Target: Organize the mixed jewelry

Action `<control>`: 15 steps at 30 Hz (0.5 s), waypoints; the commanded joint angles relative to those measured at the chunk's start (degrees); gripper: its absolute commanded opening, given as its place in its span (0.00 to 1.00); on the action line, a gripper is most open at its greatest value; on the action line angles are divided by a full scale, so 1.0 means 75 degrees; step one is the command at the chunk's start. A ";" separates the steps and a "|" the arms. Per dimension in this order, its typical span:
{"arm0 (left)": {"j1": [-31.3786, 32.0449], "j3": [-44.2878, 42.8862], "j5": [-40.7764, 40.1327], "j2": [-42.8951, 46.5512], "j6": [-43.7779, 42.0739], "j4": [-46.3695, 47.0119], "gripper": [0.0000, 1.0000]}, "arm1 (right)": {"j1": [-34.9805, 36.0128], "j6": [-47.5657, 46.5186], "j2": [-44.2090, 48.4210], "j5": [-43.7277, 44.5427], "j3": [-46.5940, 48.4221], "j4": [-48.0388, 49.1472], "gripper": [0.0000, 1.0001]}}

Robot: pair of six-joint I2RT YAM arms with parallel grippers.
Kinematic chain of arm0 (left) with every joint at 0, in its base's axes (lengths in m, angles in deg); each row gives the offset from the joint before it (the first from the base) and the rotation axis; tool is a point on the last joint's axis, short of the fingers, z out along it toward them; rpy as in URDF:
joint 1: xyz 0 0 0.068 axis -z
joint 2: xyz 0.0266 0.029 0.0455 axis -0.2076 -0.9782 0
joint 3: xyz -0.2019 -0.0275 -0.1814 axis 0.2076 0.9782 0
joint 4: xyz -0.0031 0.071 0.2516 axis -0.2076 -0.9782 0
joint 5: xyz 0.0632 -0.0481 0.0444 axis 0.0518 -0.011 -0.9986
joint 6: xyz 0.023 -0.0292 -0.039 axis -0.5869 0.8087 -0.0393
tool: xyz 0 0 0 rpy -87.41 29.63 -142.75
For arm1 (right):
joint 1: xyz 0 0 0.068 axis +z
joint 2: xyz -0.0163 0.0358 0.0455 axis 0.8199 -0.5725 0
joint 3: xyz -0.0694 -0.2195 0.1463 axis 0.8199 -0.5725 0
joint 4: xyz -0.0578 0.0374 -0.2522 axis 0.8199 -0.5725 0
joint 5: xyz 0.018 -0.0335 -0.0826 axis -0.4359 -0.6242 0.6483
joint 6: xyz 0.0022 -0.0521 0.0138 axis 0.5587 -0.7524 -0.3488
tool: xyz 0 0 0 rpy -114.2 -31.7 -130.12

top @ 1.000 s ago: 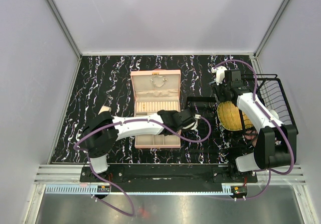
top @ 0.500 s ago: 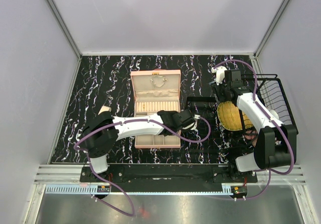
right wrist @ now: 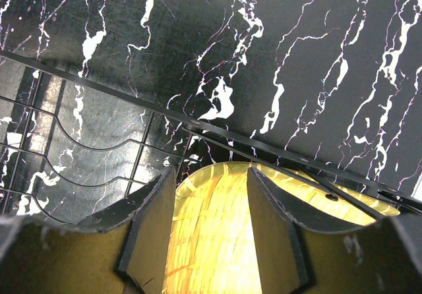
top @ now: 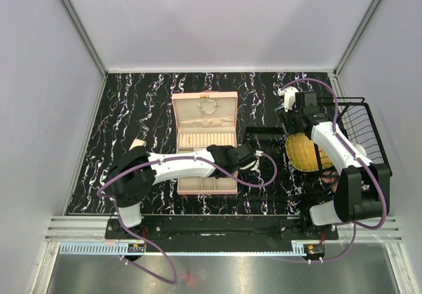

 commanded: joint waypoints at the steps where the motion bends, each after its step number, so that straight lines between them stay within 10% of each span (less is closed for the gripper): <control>1: 0.0086 -0.0094 0.0018 -0.0025 0.0193 -0.0058 0.00 | -0.0140 0.0073 0.0079 -0.0036 0.0271 0.0048 0.54; 15: 0.0168 -0.0105 -0.0170 -0.0399 0.0310 -0.0012 0.00 | -0.0140 0.0085 0.0125 -0.0271 0.0260 0.0048 0.54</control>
